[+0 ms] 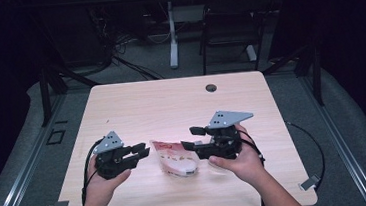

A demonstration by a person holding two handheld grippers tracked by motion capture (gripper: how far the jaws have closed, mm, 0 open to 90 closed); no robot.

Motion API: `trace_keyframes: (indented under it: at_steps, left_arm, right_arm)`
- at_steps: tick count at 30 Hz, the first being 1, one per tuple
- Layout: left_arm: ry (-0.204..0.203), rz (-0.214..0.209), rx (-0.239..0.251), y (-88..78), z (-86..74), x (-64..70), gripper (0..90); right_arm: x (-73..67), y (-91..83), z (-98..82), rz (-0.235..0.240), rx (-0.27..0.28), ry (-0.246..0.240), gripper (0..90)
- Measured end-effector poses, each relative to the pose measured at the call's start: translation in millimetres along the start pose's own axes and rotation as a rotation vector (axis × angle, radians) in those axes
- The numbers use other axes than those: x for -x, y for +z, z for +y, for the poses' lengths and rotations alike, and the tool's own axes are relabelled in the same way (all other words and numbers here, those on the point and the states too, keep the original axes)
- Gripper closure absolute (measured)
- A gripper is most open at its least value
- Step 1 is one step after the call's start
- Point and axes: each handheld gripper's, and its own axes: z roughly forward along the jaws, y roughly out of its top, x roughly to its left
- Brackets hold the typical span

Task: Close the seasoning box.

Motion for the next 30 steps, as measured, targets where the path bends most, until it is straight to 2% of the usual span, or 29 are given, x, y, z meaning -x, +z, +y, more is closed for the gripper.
trace_keyframes:
  at_steps: [6, 10, 12, 18, 25, 30]
  left_arm:
    - [-0.015, 0.007, 0.001, -4.8, -1.6, -5.8, 64.6]
    - [-0.025, 0.014, 0.008, -7.0, -2.7, -8.8, 61.9]
    - [-0.031, 0.018, 0.013, -7.8, -3.0, -9.8, 61.2]
    - [-0.035, 0.022, 0.015, -9.1, -3.3, -11.1, 60.1]
    - [-0.031, 0.02, 0.011, -7.8, -3.7, -10.5, 59.3]
    - [-0.035, 0.021, 0.014, -8.0, -3.6, -11.1, 59.0]
  right_arm:
    - [-2.4, 9.4, 9.8, -0.012, -0.042, -0.036, 51.7]
    - [-3.7, 15.8, 15.1, 0.006, -0.081, -0.046, 59.4]
    - [-5.0, 19.6, 17.2, 0.003, -0.101, -0.071, 62.0]
    - [-8.3, 31.0, 21.0, 0.013, -0.151, -0.11, 65.9]
    - [-10.0, 41.6, 20.9, 0.038, -0.196, -0.126, 69.8]
    - [-11.0, 47.1, 21.1, 0.025, -0.237, -0.153, 72.9]
